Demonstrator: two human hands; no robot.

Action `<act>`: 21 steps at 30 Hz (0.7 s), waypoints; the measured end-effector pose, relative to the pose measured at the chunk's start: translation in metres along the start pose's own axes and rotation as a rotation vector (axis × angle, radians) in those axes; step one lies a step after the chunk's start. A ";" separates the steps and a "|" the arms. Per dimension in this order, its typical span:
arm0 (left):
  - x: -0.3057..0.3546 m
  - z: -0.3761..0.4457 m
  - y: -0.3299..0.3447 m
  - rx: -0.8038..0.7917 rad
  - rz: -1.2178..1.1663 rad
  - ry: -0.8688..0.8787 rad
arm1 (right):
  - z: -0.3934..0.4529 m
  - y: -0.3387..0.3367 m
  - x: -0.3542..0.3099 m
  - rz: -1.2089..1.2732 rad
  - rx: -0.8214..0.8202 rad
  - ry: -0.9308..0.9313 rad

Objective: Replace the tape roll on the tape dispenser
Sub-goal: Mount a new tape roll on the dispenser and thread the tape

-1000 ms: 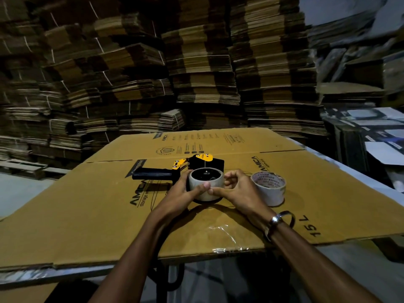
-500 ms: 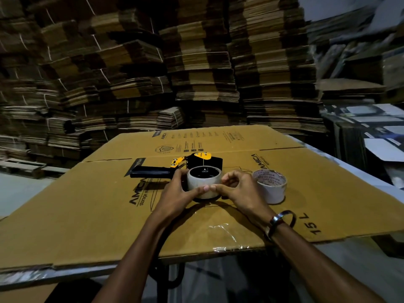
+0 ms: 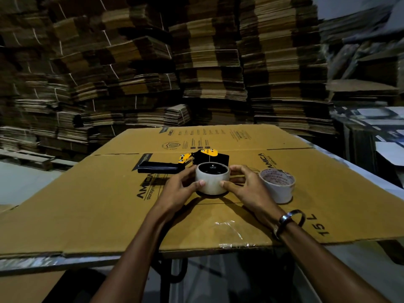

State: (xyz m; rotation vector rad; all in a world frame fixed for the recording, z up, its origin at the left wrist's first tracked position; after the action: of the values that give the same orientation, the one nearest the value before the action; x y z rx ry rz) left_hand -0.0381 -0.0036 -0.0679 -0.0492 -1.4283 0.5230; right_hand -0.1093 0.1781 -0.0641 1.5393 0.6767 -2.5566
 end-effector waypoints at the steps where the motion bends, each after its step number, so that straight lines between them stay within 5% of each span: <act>1: 0.002 -0.001 0.001 0.012 0.031 0.004 | 0.000 0.000 -0.001 -0.006 0.002 -0.002; 11: 0.012 -0.005 -0.011 0.195 0.218 0.079 | 0.000 0.003 -0.005 -0.073 -0.031 -0.050; 21: 0.020 -0.011 -0.004 0.196 0.343 0.125 | -0.001 0.008 -0.009 -0.146 -0.069 -0.061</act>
State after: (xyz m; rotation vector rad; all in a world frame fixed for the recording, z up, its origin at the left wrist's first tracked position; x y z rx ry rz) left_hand -0.0257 0.0035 -0.0501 -0.1691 -1.2453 0.9245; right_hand -0.1015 0.1700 -0.0598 1.4342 0.8904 -2.6401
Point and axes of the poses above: each hand's wrist, its own z-axis towards the middle knuckle, its own y-axis out of the palm, x = y × z, the point moved 10 cm from there along z, towards the middle knuckle, and after that the axes turned 7 degrees about -y, right-handed, at the moved point
